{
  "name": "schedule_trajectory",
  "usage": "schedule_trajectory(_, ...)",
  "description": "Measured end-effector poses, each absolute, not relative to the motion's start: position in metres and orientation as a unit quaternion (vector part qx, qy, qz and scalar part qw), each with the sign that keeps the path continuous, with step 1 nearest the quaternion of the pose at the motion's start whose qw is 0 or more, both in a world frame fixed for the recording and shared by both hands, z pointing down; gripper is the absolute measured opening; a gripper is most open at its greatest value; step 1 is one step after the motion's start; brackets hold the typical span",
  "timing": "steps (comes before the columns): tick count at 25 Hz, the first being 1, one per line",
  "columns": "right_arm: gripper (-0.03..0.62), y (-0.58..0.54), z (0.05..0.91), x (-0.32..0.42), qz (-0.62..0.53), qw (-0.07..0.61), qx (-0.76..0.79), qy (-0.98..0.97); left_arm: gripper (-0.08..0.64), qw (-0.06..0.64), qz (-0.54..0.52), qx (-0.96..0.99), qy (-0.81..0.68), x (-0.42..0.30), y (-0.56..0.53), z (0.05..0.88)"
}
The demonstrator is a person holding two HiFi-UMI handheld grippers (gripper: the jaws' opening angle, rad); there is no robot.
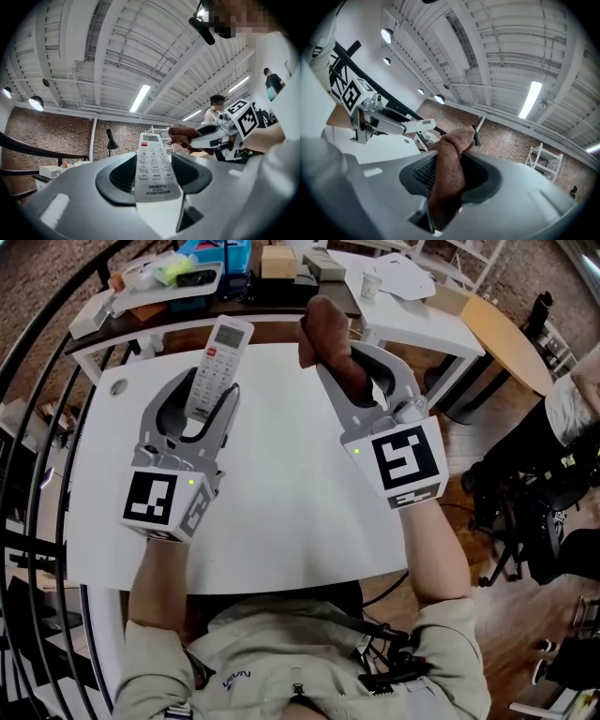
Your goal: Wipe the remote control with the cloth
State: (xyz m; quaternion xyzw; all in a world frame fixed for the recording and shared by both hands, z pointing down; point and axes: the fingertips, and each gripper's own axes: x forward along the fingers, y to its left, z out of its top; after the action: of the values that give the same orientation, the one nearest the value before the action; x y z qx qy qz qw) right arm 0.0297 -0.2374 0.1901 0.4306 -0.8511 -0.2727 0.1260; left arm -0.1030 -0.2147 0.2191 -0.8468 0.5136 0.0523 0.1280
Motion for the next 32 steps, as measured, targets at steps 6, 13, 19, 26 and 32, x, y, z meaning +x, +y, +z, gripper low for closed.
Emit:
schedule_trajectory(6, 0.13, -0.27, 0.206, 0.033, -0.247, 0.136, 0.443, -0.851, 0.242, 0.107, 0.011, -0.836, 0.538, -0.113, -0.258, 0.246)
schedule_trajectory(13, 0.13, -0.323, 0.241, 0.044, -0.202, 0.167, 0.46, -0.848, 0.242, 0.08, -0.019, -0.828, 0.555, -0.12, -0.303, 0.265)
schedule_trajectory(19, 0.13, -0.363, 0.276, 0.05, -0.159, 0.197, 0.464, -0.849, 0.242, 0.045, -0.052, -0.825, 0.56, -0.115, -0.342, 0.292)
schedule_trajectory(26, 0.13, -0.391, 0.308, 0.043, -0.126, 0.216, 0.461, -0.851, 0.242, 0.001, -0.087, -0.822, 0.562, -0.111, -0.373, 0.332)
schedule_trajectory(32, 0.132, -0.405, 0.343, 0.039, -0.084, 0.25, 0.441, -0.858, 0.242, -0.041, -0.11, -0.817, 0.565, -0.114, -0.391, 0.357)
